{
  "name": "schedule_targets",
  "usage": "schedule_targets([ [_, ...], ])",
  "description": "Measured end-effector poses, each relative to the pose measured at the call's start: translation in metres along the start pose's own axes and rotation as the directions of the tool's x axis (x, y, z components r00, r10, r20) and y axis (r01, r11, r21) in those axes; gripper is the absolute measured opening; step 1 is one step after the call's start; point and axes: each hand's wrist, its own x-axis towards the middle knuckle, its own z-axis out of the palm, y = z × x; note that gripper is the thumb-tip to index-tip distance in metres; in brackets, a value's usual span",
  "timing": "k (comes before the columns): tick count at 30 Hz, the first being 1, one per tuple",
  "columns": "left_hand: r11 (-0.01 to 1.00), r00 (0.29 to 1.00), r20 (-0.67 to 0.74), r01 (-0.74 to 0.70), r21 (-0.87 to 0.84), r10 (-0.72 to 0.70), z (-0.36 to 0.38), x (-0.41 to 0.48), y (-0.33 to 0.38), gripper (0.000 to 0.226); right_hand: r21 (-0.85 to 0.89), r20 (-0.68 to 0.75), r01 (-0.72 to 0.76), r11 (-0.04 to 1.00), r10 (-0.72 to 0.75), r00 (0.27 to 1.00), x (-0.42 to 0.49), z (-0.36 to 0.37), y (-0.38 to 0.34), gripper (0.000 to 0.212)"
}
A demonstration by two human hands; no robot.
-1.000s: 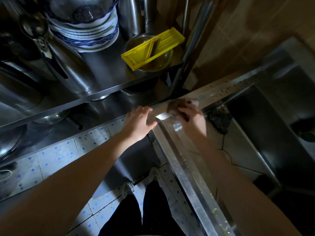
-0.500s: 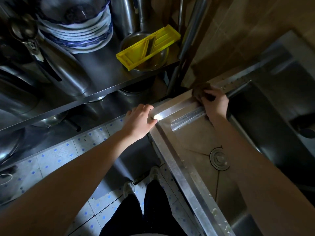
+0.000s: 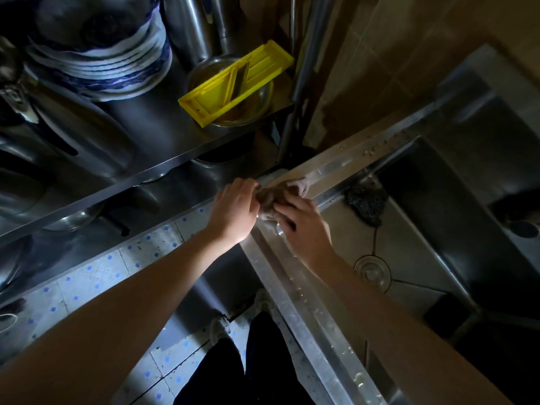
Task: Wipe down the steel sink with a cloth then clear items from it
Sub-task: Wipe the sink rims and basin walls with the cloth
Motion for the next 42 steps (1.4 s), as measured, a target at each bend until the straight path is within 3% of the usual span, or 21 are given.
schedule_targets([
  [3, 1.0, 1.0, -0.018, -0.009, 0.019, 0.009, 0.001, 0.004, 0.0, 0.027, 0.039, -0.069, -0.017, 0.999, 0.02, 0.997, 0.009, -0.008, 0.017, 0.024],
  [10, 1.0, 1.0, -0.002, -0.012, 0.029, 0.012, 0.008, 0.017, 0.017, 0.031, 0.124, -0.197, -0.242, 0.962, 0.263, 0.945, 0.062, -0.061, 0.092, 0.029],
  [16, 0.996, 0.998, 0.014, -0.067, 0.061, 0.066, 0.014, 0.035, 0.046, 0.038, 0.324, -0.256, -0.398, 0.859, 0.484, 0.837, 0.097, -0.092, 0.126, 0.032],
  [19, 0.991, 0.995, 0.037, -0.099, 0.09, 0.096, 0.018, 0.046, 0.059, 0.041, 0.321, -0.248, -0.398, 0.86, 0.482, 0.84, 0.093, -0.087, 0.116, 0.031],
  [24, 0.99, 0.991, 0.099, -0.095, 0.109, 0.084, 0.025, 0.066, 0.073, 0.043, 0.265, -0.203, -0.246, 0.933, 0.303, 0.931, 0.069, -0.065, 0.1, 0.029],
  [28, 0.992, 0.994, 0.086, -0.079, 0.097, 0.071, 0.03, 0.076, 0.08, 0.043, 0.227, -0.21, -0.232, 0.946, 0.281, 0.937, 0.072, -0.064, 0.108, 0.03],
  [32, 0.992, 0.991, 0.096, -0.104, 0.071, 0.097, 0.033, 0.09, 0.084, 0.042, 0.226, -0.268, -0.303, 0.926, 0.358, 0.894, 0.091, -0.084, 0.136, 0.032],
  [38, 0.993, 0.978, 0.176, -0.116, 0.004, 0.113, 0.035, 0.109, 0.088, 0.041, 0.341, -0.314, -0.464, 0.817, 0.565, 0.763, 0.126, -0.115, 0.17, 0.034],
  [42, 0.993, 0.96, 0.256, -0.115, -0.014, 0.114, 0.034, 0.114, 0.087, 0.04, 0.351, -0.289, -0.452, 0.82, 0.554, 0.781, 0.111, -0.104, 0.151, 0.033],
])
